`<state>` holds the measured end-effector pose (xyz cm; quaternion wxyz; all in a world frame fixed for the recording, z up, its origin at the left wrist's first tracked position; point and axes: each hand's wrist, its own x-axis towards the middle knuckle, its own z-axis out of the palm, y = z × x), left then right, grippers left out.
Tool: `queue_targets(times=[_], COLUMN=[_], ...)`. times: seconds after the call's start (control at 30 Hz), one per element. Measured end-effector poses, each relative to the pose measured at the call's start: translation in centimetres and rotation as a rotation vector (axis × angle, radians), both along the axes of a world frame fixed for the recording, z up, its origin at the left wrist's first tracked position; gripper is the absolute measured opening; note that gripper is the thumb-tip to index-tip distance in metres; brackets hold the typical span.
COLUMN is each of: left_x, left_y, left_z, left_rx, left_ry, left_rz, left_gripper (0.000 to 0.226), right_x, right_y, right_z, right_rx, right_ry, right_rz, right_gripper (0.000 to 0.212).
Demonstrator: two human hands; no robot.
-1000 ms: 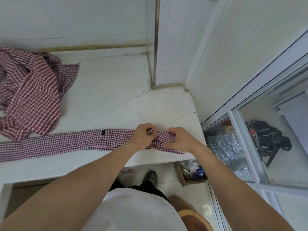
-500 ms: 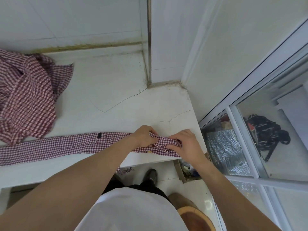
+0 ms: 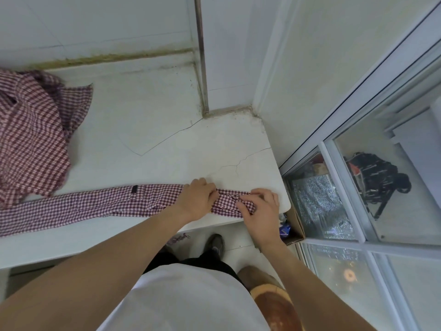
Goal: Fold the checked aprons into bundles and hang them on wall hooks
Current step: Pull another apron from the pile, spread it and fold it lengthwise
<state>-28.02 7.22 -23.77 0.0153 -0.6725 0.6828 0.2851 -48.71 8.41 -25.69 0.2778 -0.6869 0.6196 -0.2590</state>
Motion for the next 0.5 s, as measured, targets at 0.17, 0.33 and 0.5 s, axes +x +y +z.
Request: queue_targets(times=[0.17, 0.33, 0.5], left_x=[0.4, -0.5, 0.0], left_y=[1.1, 2.2, 2.9], left_z=[-0.2, -0.9, -1.7], left_rx=[-0.330, -0.374, -0.361], left_ry=[-0.095, 0.030, 0.143], left_rz=[0.088, 0.086, 0.105], left_gripper=[0.025, 0.024, 0.012], right_x=[1.1, 1.5, 1.1], right_y=[-0.3, -1.8, -2.5], right_z=[2.5, 1.9, 2.3], right_rx=[0.328, 0.481, 0.396], right_ry=[0.075, 0.252, 0.290], right_rz=[-0.076, -0.040, 0.037], right_gripper=[0.061, 0.050, 0.036])
